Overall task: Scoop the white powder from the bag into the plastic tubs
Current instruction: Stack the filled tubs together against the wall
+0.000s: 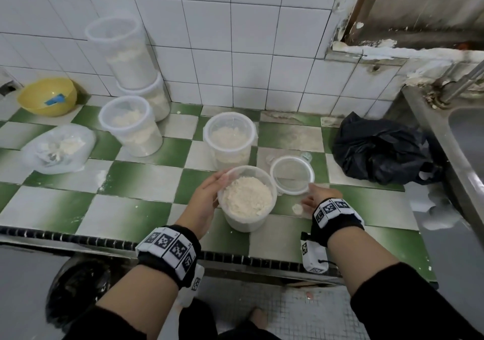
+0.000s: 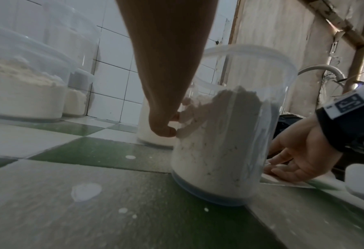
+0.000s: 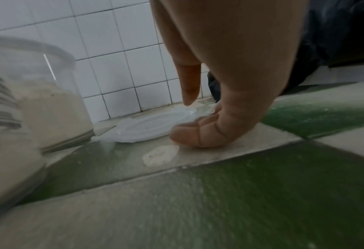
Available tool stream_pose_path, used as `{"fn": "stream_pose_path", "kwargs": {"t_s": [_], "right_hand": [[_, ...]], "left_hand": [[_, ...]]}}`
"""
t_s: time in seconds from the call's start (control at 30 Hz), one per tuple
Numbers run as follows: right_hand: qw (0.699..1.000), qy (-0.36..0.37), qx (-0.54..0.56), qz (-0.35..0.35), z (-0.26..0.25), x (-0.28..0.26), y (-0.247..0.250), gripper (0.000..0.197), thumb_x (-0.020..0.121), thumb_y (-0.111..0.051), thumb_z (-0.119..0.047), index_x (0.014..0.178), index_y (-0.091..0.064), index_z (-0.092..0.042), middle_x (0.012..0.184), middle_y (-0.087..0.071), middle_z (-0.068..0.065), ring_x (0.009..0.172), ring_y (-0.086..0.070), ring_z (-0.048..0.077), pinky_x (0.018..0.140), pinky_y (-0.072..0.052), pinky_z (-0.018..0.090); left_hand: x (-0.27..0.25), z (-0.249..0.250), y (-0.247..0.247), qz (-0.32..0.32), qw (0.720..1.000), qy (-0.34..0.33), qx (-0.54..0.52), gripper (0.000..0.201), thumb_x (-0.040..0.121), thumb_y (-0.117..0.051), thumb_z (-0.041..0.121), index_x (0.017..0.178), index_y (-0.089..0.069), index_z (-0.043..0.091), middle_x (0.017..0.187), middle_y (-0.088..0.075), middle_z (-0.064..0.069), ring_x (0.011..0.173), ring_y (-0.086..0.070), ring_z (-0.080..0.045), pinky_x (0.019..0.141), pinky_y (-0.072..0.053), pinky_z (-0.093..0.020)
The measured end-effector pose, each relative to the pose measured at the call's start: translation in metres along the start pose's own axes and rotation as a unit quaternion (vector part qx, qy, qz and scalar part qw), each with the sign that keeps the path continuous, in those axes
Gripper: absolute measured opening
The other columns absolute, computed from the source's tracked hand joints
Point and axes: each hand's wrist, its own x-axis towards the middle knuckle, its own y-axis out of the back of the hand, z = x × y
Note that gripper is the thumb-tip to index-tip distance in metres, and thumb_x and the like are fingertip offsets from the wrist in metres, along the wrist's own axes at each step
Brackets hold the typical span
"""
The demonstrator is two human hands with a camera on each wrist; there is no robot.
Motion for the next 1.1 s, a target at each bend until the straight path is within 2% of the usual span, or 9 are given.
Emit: {"fn": "stream_pose_path", "kwargs": {"t_s": [0.13,0.23,0.33,0.43,0.53,0.6,0.7,0.83,1.1], "right_hand": [[1.0,0.011,0.022,0.004,-0.004,0.002,-0.004,0.013,0.085,-0.062,-0.009,0.077,-0.058,0.001,0.064,-0.062,0.014,0.053,-0.06,0.023,0.05,-0.051,0.032],[0.998,0.031,0.048,-0.001,-0.013,0.0,0.0,0.011,0.085,-0.063,-0.007,0.086,-0.062,0.004,0.063,-0.061,0.012,0.052,-0.059,0.019,0.046,-0.05,0.027],[0.993,0.074,0.087,-0.01,-0.03,-0.013,0.014,0.009,0.083,-0.064,-0.005,0.088,-0.06,0.002,0.061,-0.059,0.01,0.046,-0.056,0.014,0.039,-0.046,0.021],[0.981,0.129,0.137,-0.038,-0.053,-0.041,0.031,0.01,0.087,-0.06,-0.004,0.095,-0.06,0.002,0.062,-0.057,0.01,0.038,-0.052,0.009,0.039,-0.045,0.02],[0.969,0.184,0.134,-0.1,-0.075,-0.081,0.043,0.008,0.088,-0.06,-0.005,0.082,-0.062,0.0,0.063,-0.056,0.008,0.042,-0.049,0.01,0.042,-0.043,0.022],[0.961,0.213,0.108,-0.14,-0.084,-0.107,0.046,0.01,0.087,-0.062,-0.006,0.078,-0.06,-0.003,0.063,-0.058,0.007,0.047,-0.05,0.011,0.048,-0.043,0.023],[0.953,0.235,0.073,-0.177,-0.088,-0.133,0.044,0.01,0.085,-0.066,-0.008,0.083,-0.057,-0.004,0.064,-0.06,0.007,0.047,-0.052,0.013,0.049,-0.044,0.026],[0.943,0.252,0.049,-0.212,-0.083,-0.152,0.036,0.013,0.087,-0.065,-0.008,0.079,-0.055,-0.008,0.067,-0.061,0.009,0.049,-0.053,0.013,0.048,-0.045,0.025],[0.935,0.263,0.066,-0.229,-0.078,-0.164,0.027,0.013,0.088,-0.064,-0.008,0.079,-0.055,-0.009,0.067,-0.062,0.009,0.048,-0.054,0.011,0.046,-0.046,0.022]], "left_hand": [[-0.002,0.001,0.0,-0.011,1.0,-0.005,0.001,0.032,0.102,-0.044,0.029,0.125,-0.064,0.018,0.121,-0.068,-0.008,0.116,-0.061,-0.03,0.101,-0.045,-0.048],[-0.003,0.003,0.001,-0.016,1.0,-0.006,0.008,0.032,0.101,-0.046,0.029,0.124,-0.064,0.018,0.12,-0.069,-0.007,0.114,-0.062,-0.03,0.099,-0.046,-0.048],[-0.004,0.006,0.002,-0.007,1.0,-0.01,0.029,0.032,0.099,-0.049,0.031,0.123,-0.065,0.017,0.116,-0.071,-0.006,0.112,-0.063,-0.031,0.088,-0.052,-0.04],[-0.006,0.015,-0.001,0.044,0.997,-0.026,0.054,0.032,0.097,-0.054,0.037,0.115,-0.069,0.016,0.109,-0.073,-0.002,0.106,-0.066,-0.025,0.086,-0.051,-0.034],[-0.008,0.038,-0.008,0.086,0.991,-0.065,0.081,0.027,0.095,-0.058,0.043,0.103,-0.07,0.02,0.103,-0.072,0.002,0.1,-0.065,-0.018,0.085,-0.048,-0.032],[-0.011,0.06,-0.013,0.077,0.988,-0.087,0.101,0.029,0.093,-0.058,0.048,0.099,-0.07,0.022,0.099,-0.073,0.003,0.087,-0.064,-0.014,0.079,-0.047,-0.029],[-0.014,0.088,-0.018,0.017,0.994,-0.067,0.09,0.036,0.092,-0.057,0.052,0.103,-0.07,0.021,0.086,-0.074,-0.007,0.065,-0.055,-0.013,0.065,-0.045,-0.026],[-0.02,0.102,-0.016,-0.048,0.996,-0.037,0.061,0.03,0.097,-0.053,0.041,0.112,-0.069,0.02,0.07,-0.07,0.001,0.053,-0.05,-0.009,0.052,-0.043,-0.02],[-0.028,0.105,0.002,0.014,0.999,-0.028,0.045,0.025,0.096,-0.06,0.038,0.113,-0.061,0.019,0.062,-0.066,0.003,0.05,-0.058,-0.008,0.049,-0.048,-0.02]]}}
